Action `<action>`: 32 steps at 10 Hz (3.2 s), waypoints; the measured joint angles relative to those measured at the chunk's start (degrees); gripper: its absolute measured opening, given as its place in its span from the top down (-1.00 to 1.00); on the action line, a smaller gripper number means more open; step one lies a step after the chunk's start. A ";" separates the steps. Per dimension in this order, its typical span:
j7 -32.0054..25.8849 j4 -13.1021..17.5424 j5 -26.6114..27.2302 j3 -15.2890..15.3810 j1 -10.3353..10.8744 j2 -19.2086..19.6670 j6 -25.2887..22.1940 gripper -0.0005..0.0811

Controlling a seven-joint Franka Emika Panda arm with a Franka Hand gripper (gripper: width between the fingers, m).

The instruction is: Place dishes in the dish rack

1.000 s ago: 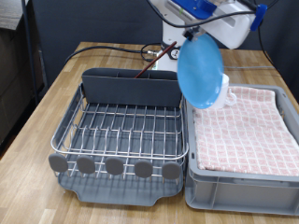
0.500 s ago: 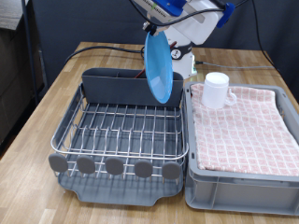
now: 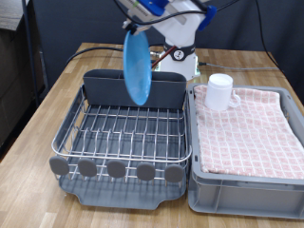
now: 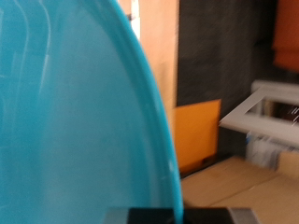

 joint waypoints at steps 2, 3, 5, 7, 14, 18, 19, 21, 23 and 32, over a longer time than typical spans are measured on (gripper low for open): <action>-4.55 -1.91 -5.84 -2.79 -2.09 -0.02 6.40 0.95; -6.60 -3.09 -7.25 -4.55 -3.32 -0.03 11.19 0.95; -7.92 -3.88 -7.65 -5.05 -3.87 -0.06 13.59 0.95; -6.96 -3.86 -7.65 -4.85 -3.86 0.19 13.24 0.95; -3.31 -6.19 -13.45 -6.09 -4.28 2.50 16.86 0.95; -1.71 -7.53 -16.25 -8.01 -5.03 5.38 22.71 0.95; -1.41 -7.63 -16.43 -8.33 -5.14 6.01 23.60 0.95; -0.99 -7.80 -16.63 -8.85 -5.16 7.05 24.98 0.95; -0.60 -8.04 -16.68 -9.26 -5.17 8.03 26.23 0.95; 2.09 -9.85 -17.42 -10.25 -5.18 10.26 30.27 0.95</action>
